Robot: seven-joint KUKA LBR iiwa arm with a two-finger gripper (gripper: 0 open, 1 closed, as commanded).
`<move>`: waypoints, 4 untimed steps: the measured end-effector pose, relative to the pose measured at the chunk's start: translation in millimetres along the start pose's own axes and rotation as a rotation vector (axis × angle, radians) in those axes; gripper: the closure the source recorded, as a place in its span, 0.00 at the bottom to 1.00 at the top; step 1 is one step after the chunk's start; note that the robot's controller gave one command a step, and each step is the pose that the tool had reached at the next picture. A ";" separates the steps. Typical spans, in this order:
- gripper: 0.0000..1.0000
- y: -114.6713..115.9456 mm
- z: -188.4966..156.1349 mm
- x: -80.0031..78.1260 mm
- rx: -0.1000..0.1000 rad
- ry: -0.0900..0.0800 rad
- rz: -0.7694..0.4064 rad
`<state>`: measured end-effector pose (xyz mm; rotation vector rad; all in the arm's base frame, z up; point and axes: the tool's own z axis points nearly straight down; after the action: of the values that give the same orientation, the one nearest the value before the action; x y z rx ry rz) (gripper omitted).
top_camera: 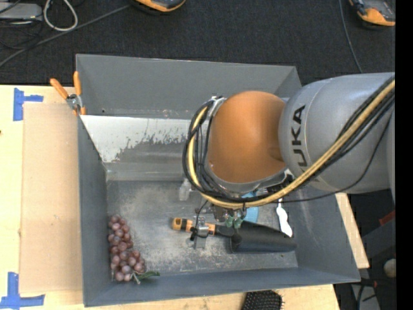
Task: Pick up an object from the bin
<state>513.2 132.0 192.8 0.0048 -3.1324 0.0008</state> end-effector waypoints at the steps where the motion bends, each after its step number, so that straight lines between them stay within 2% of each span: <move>1: 0.00 -0.7 -3.7 -1.8 -0.001 -0.007 0.004; 2: 0.00 -23.1 7.6 3.1 -0.003 -0.009 -0.100; 3: 0.00 -61.0 16.4 8.6 0.000 -0.004 -0.116; 4: 0.00 -84.6 30.0 0.6 0.000 -0.003 -0.179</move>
Offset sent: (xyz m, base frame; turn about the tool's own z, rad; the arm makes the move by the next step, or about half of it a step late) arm -0.0100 -0.0718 -0.0273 -0.2256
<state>512.6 47.3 162.8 0.2854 -3.1220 -0.0009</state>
